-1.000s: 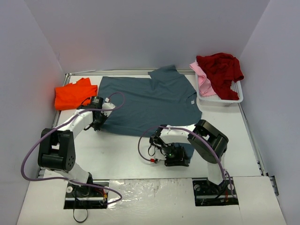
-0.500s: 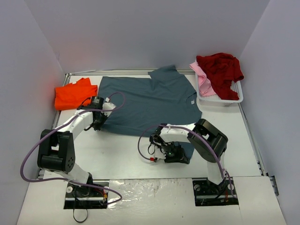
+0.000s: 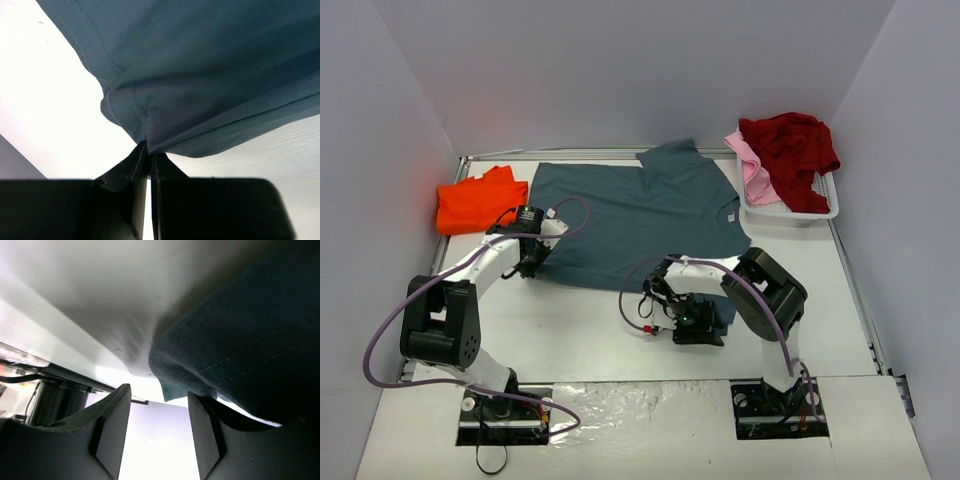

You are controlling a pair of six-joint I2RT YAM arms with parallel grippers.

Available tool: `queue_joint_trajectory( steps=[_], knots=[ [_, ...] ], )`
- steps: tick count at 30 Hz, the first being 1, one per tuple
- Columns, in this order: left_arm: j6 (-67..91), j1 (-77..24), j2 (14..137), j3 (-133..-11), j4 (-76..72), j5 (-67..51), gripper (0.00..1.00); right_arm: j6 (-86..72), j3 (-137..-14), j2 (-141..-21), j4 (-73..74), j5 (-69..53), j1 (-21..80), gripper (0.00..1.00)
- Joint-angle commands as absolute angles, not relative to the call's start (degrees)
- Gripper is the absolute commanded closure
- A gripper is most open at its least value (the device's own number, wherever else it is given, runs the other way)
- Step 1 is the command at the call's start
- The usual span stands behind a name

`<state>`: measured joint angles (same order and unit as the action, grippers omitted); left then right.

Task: Fold and stack the t-shirts
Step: Grap the side of the flattened tshirt closest away from the robot with both arms

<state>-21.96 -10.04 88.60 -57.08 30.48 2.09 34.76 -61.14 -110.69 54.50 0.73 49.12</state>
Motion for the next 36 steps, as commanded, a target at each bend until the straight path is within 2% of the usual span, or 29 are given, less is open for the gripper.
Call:
queue_joint_trajectory(
  steps=[1,15,25,27,33,36],
  knots=[
    [-21.53,-10.28,85.69,-57.04,30.06,3.6,0.97,35.68,-62.4,-113.11,54.06,4.74,48.08,0.54],
    [-21.71,-10.28,85.96,-56.69,29.71,4.04,0.98,34.89,-61.62,-114.52,45.1,16.25,47.02,0.63],
    [-21.62,-10.46,86.13,-56.69,29.62,4.22,0.97,34.45,-59.68,-116.28,41.66,18.37,46.85,0.9],
    [-21.62,-10.46,86.04,-56.6,29.62,4.31,0.98,34.37,-59.59,-116.54,41.13,18.37,46.93,0.99],
    [-21.62,-10.46,85.61,-56.78,29.79,3.96,0.98,33.93,-59.76,-114.97,41.65,16.53,46.93,1.0],
    [-21.71,-10.46,84.29,-57.22,30.41,3.43,0.98,34.19,-61.61,-111.72,45.95,11.27,47.02,1.0]
  ],
)
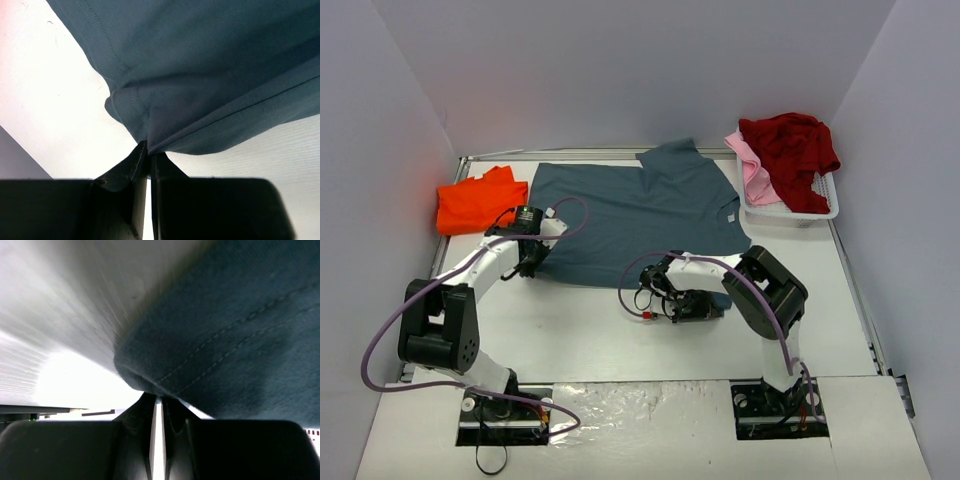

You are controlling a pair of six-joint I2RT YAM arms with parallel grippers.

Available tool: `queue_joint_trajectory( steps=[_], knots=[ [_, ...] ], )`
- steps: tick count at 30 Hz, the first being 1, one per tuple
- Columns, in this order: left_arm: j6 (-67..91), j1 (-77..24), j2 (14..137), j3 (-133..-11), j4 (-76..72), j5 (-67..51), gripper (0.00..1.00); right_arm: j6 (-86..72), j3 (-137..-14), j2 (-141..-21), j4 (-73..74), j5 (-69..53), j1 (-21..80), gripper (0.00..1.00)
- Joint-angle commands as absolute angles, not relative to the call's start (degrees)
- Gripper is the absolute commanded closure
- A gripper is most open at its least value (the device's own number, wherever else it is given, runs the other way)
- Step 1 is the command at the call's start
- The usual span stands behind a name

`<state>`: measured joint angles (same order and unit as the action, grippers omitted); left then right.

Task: Fold and stack the t-shirts
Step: Grap the side of the flattened tshirt closest away from the robot with both arms, then fold the flattened tshirt in 1/3 of the way

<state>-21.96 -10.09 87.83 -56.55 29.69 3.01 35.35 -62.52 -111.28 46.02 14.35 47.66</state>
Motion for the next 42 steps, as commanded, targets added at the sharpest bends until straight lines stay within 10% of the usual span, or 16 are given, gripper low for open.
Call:
queue_joint_trajectory(
  steps=[1,42],
  knots=[
    [-21.8,-10.46,84.03,-57.39,30.5,3.25,0.98,34.28,-62.31,-109.45,47.1,9.86,47.11,1.0],
    [-31.99,-10.9,60.82,-40.96,32.08,0.0,0.98,34.45,-62.67,-87.54,67.85,-11.61,45.97,1.0]
  ],
)
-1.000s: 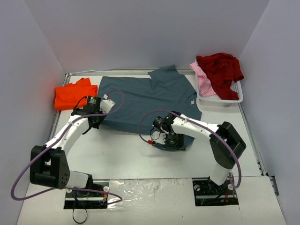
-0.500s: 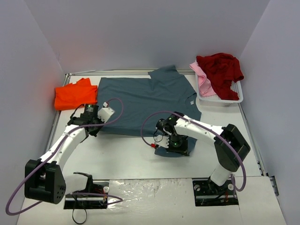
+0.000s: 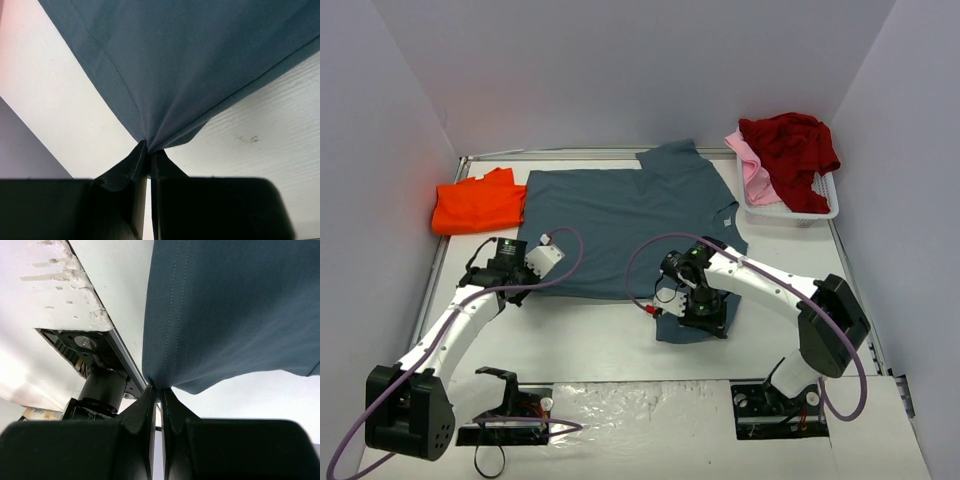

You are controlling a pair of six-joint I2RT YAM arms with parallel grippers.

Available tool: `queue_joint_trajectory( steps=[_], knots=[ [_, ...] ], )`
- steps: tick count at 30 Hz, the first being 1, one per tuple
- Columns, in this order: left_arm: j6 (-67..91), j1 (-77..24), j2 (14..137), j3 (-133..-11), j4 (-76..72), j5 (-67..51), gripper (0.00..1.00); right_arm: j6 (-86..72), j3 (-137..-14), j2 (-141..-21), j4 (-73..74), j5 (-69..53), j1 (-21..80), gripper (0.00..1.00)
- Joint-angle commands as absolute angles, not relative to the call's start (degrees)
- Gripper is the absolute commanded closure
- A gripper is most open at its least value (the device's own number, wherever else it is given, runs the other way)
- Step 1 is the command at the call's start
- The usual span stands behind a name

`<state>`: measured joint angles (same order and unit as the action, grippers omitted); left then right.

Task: Fold and stack the t-shirts
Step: Fold the flattened tshirt in 1/3 of the way

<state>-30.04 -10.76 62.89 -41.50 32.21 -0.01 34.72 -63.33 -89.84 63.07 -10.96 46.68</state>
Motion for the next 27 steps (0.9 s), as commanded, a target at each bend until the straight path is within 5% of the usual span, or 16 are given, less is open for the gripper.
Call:
queue_joint_trajectory(
  steps=[1,27],
  knots=[
    [-32.17,-10.81,60.47,-40.7,31.82,0.17,0.98,34.37,-62.84,-87.37,67.85,-11.34,45.71,1.0],
    [-31.03,-10.11,63.19,-39.46,19.52,8.17,0.98,41.66,-88.76,-97.37,67.85,-2.02,27.42,1.0]
  ],
)
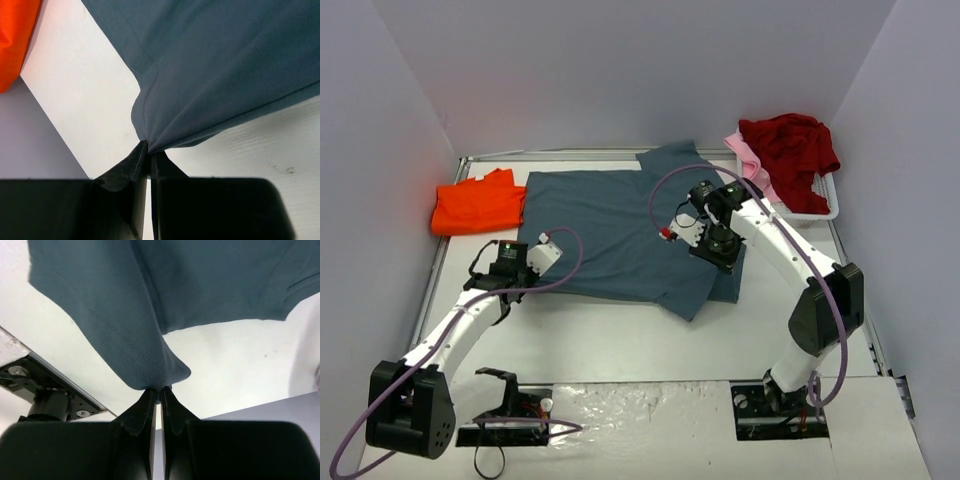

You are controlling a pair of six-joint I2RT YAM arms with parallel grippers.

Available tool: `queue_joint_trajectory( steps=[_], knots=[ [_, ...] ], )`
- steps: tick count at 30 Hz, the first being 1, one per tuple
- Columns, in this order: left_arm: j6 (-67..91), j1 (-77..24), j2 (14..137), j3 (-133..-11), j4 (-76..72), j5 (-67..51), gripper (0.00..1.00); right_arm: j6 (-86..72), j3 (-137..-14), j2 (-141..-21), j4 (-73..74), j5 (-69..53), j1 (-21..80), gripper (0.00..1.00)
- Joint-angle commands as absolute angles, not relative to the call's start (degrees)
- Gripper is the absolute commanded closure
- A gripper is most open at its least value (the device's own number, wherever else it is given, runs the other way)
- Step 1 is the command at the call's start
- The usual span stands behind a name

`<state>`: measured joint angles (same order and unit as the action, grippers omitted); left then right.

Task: Fold and stack the t-shirts
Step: Fold the flattened tshirt in 1/3 of the way

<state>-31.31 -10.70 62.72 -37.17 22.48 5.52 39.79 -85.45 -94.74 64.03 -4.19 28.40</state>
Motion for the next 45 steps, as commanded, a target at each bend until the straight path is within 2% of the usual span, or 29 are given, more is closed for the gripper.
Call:
queue_joint_trajectory(
  steps=[1,17,45],
  knots=[
    [-30.94,-10.02,63.72,-39.72,19.16,8.35,0.97,41.75,-90.94,-98.95,67.76,-1.67,27.33,1.0],
    [-30.23,-9.14,67.15,-43.77,16.09,9.4,0.98,42.89,-111.34,-112.23,67.94,3.69,26.46,1.0],
    [-27.86,-7.91,76.64,-47.55,11.78,10.46,0.98,43.95,-131.48,-127.35,67.85,5.89,25.49,1.0]
  ],
)
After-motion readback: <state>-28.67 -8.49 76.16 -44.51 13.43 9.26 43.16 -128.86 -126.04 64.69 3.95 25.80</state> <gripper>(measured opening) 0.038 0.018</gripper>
